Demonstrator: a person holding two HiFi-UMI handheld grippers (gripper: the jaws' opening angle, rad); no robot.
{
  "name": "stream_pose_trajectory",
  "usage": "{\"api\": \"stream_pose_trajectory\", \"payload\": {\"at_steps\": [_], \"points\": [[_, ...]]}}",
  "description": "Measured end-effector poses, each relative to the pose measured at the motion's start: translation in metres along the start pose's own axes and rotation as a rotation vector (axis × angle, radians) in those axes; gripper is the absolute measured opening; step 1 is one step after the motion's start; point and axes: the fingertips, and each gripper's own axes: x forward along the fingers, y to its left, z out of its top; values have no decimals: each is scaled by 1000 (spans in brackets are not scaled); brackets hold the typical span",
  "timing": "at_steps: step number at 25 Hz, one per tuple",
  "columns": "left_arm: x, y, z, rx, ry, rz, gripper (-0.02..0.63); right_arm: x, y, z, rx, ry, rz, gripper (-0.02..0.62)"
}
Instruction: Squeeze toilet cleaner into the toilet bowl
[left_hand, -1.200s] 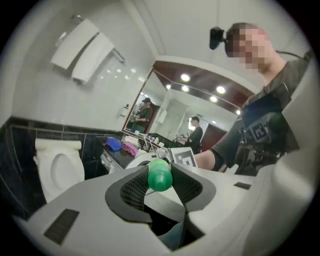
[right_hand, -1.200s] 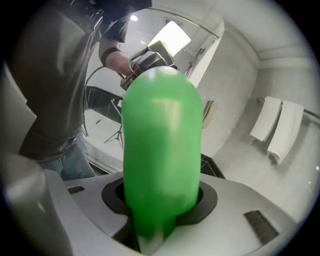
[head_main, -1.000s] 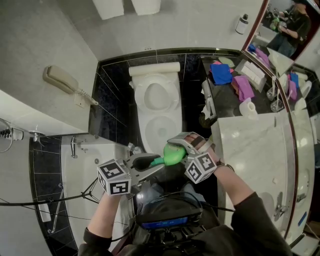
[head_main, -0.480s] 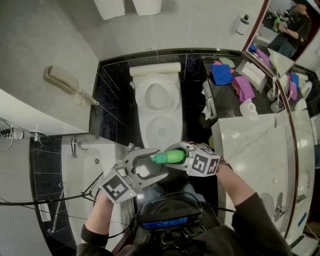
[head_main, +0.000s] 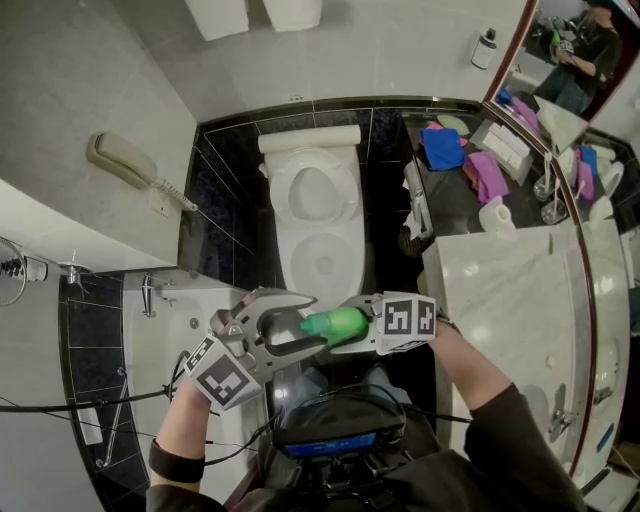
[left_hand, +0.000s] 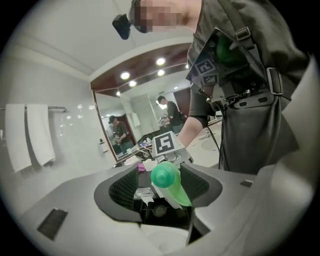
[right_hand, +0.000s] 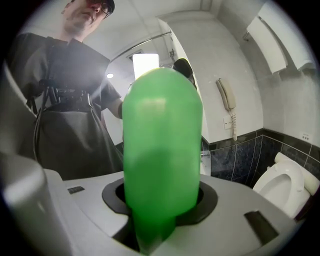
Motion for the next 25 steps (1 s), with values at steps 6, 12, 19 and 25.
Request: {"api": "stream_pose_trajectory", "payload": {"at_steps": [6, 12, 19, 25], "points": [[4, -4, 0, 20, 1, -10, 193, 1, 5, 1, 14, 1, 43, 190], [5, -5, -1, -99, -29, -36, 153, -2, -6, -4, -49, 53, -30, 190], [9, -3, -16, -436, -57, -11, 153, -11, -44, -21, -260, 159, -320, 190], [11, -3, -48, -768, -104, 17, 152, -30, -73, -23, -489, 243, -586, 190]]}}
